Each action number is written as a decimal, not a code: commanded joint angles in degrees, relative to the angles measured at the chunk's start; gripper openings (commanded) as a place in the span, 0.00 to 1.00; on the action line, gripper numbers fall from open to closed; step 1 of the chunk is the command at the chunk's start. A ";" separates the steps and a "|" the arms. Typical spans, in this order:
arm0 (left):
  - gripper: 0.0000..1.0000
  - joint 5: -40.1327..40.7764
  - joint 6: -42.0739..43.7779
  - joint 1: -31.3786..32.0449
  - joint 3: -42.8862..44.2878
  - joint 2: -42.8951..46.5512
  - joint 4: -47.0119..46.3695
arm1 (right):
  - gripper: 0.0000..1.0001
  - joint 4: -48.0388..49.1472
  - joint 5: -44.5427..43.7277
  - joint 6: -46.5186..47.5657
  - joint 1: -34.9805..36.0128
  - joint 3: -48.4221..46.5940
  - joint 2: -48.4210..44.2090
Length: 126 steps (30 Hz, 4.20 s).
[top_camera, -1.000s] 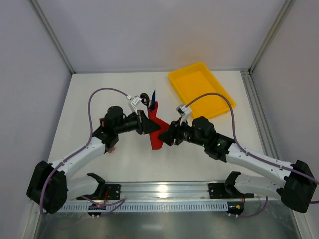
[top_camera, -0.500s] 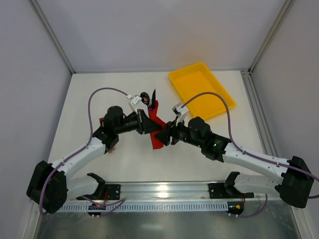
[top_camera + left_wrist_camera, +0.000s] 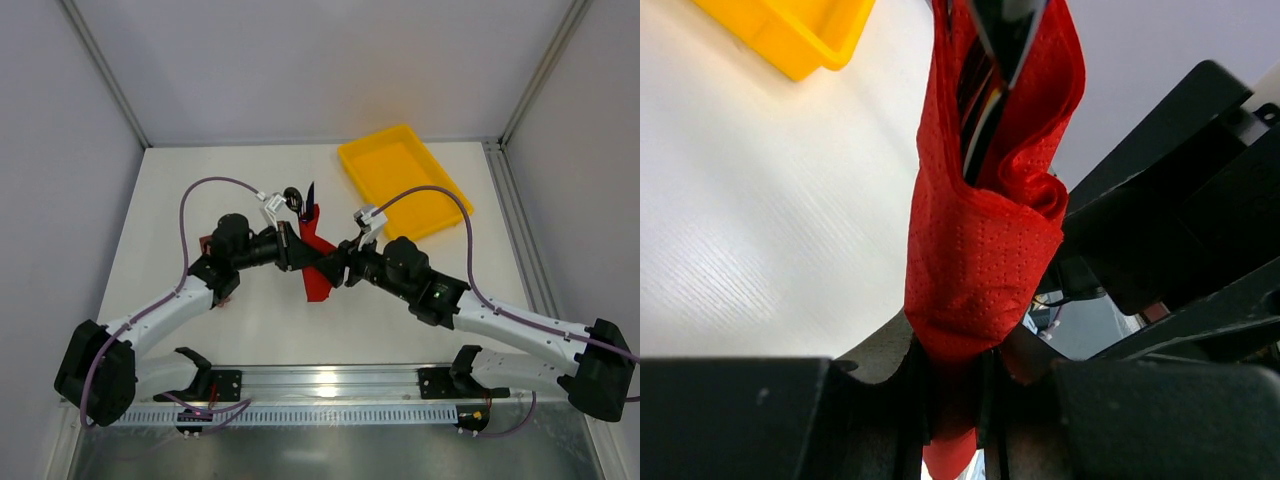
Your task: Place the utensils on the paper napkin and roll it up
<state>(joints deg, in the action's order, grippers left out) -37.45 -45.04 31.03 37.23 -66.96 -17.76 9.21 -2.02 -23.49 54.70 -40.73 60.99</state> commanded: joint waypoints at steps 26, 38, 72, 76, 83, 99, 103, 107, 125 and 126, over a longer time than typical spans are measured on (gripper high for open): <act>0.00 -5.26 -2.60 0.26 1.70 -0.45 -7.82 | 0.63 6.34 0.44 0.90 1.55 1.18 1.50; 0.00 -6.93 -4.45 0.18 1.17 -0.98 -12.56 | 0.64 9.77 3.52 -0.42 1.64 3.29 1.58; 0.00 -6.84 -3.65 0.18 2.14 -0.45 -12.29 | 0.64 8.17 1.32 -1.74 1.73 3.64 1.50; 0.00 -7.90 -4.80 0.18 1.70 -0.80 -14.66 | 0.60 11.44 3.23 -1.48 1.64 5.48 0.18; 0.00 -11.76 -5.59 0.18 1.61 -1.42 -16.87 | 0.43 15.92 3.52 -2.00 1.73 9.43 -3.15; 0.22 -11.15 -4.18 0.26 6.01 -0.81 -12.21 | 0.04 22.43 7.12 -1.74 1.64 11.46 -9.05; 0.07 -10.80 -4.45 0.26 7.50 -0.19 -11.25 | 0.13 21.47 8.79 -1.65 1.64 9.80 -8.26; 0.02 -10.89 -3.39 0.18 8.29 0.69 -9.32 | 0.42 19.70 9.05 -3.75 1.64 9.00 -8.34; 0.03 -10.80 -4.00 0.35 6.89 2.97 -10.54 | 0.28 27.43 13.27 -8.51 1.55 10.32 -6.32; 0.03 -10.63 -4.53 0.35 6.80 2.97 -10.98 | 0.29 27.70 13.62 -8.51 1.55 10.32 -6.32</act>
<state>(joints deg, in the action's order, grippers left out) -48.82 -49.08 31.46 42.35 -65.54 -23.66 29.78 7.70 -30.81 55.70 -29.78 54.65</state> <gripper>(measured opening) 0.196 0.287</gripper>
